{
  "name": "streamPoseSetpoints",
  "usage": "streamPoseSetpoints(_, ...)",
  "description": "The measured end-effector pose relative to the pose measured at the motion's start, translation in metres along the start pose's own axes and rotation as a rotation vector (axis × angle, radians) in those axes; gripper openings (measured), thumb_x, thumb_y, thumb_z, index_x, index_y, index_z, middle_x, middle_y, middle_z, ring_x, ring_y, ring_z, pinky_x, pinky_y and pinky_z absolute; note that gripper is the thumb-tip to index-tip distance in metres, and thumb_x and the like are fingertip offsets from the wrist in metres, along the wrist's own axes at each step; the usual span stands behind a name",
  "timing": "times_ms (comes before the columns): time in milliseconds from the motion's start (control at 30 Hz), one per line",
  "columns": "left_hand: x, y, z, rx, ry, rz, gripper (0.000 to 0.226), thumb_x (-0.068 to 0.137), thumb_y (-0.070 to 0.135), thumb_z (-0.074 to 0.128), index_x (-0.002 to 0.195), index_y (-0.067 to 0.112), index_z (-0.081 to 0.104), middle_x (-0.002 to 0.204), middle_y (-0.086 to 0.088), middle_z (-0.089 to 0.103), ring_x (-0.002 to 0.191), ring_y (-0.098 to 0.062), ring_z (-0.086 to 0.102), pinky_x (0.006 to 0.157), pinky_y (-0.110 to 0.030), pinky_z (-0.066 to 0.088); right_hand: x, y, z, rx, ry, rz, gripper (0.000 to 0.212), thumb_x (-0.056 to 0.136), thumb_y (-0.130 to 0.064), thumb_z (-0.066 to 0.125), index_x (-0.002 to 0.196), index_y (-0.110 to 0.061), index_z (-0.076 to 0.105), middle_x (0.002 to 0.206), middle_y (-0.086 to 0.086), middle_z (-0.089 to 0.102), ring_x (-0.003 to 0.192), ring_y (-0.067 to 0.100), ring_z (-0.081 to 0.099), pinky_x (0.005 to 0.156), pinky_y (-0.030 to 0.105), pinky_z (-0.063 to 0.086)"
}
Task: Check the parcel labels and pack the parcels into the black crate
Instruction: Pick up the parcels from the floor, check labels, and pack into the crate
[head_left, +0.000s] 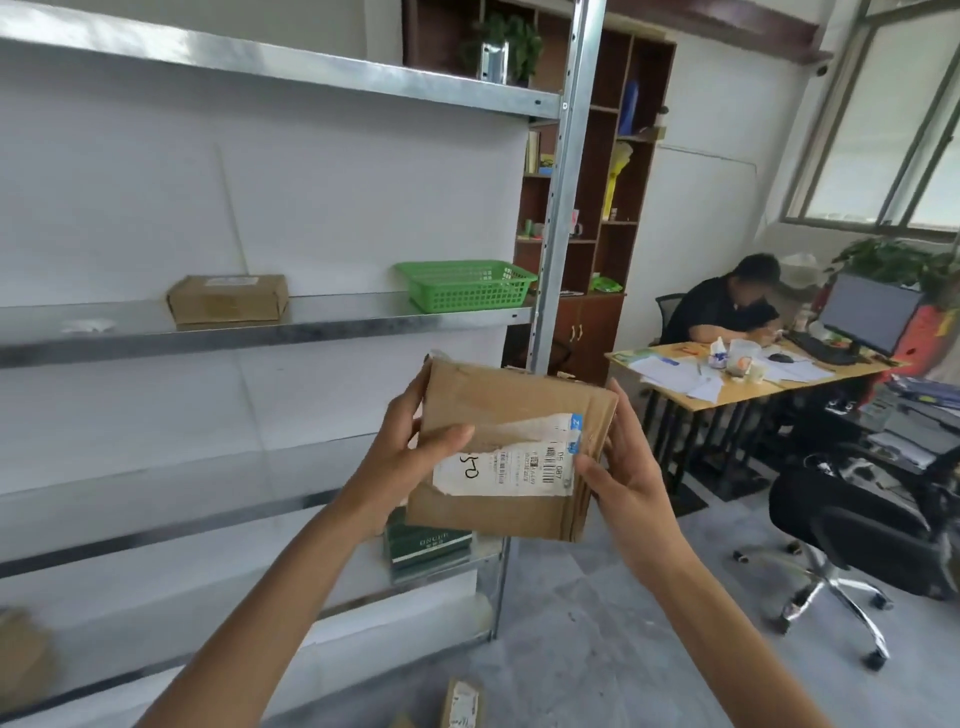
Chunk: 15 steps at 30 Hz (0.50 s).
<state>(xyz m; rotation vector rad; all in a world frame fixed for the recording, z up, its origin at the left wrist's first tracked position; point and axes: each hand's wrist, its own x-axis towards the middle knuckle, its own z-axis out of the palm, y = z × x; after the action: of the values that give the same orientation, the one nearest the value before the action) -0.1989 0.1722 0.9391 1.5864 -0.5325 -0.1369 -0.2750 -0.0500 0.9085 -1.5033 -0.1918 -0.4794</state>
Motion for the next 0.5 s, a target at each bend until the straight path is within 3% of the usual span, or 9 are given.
streamPoseSetpoints(100,-0.039,0.003,-0.01,0.157,-0.024,-0.027,0.091,0.07,0.045,0.068,0.144,0.048,0.016,0.141,0.013,0.036,0.122,-0.011,0.048,0.086,-0.023,0.05,-0.023,-0.001,0.005,0.043,-0.009,0.008,0.068,0.087,-0.016,0.055,0.145,-0.038,0.027,0.137,-0.013,0.052,0.129,0.015,0.049,0.1,0.039,0.048)
streamPoseSetpoints(167,-0.067,0.004,-0.013,0.213,0.009,-0.04,0.093,0.068,0.049,0.068,0.143,0.052,0.012,0.137,0.017,0.039,0.114,-0.005,0.052,0.078,-0.018,0.051,-0.038,-0.004,0.012,0.07,-0.038,0.039,0.063,0.086,-0.023,0.054,0.142,-0.038,0.032,0.134,-0.013,0.055,0.124,0.014,0.053,0.096,0.033,0.051)
streamPoseSetpoints(267,-0.111,0.009,-0.021,0.123,0.153,-0.077,0.093,0.062,0.051,0.072,0.139,0.055,0.02,0.126,0.014,0.051,0.103,-0.006,0.06,0.073,-0.022,0.056,-0.062,-0.012,0.029,0.137,-0.103,0.106,0.055,0.084,-0.027,0.055,0.136,-0.038,0.042,0.133,-0.012,0.056,0.121,0.011,0.055,0.091,0.031,0.054)
streamPoseSetpoints(367,-0.158,0.011,-0.035,0.009,0.283,-0.114,0.095,0.057,0.051,0.074,0.138,0.054,0.025,0.124,0.005,0.057,0.104,-0.018,0.064,0.081,-0.037,0.058,-0.09,-0.018,0.054,0.11,-0.132,0.161,0.058,0.081,-0.034,0.059,0.136,-0.044,0.041,0.135,-0.019,0.051,0.122,0.006,0.052,0.091,0.033,0.054)
streamPoseSetpoints(500,-0.212,0.017,-0.059,-0.102,0.385,-0.13,0.086,0.053,0.048,0.078,0.127,0.053,0.033,0.118,0.001,0.061,0.091,-0.011,0.069,0.068,-0.029,0.058,-0.132,-0.014,0.099,0.115,-0.224,0.392,0.077,0.066,-0.057,0.064,0.136,-0.045,0.036,0.132,-0.011,0.053,0.121,0.013,0.053,0.1,0.046,0.046)
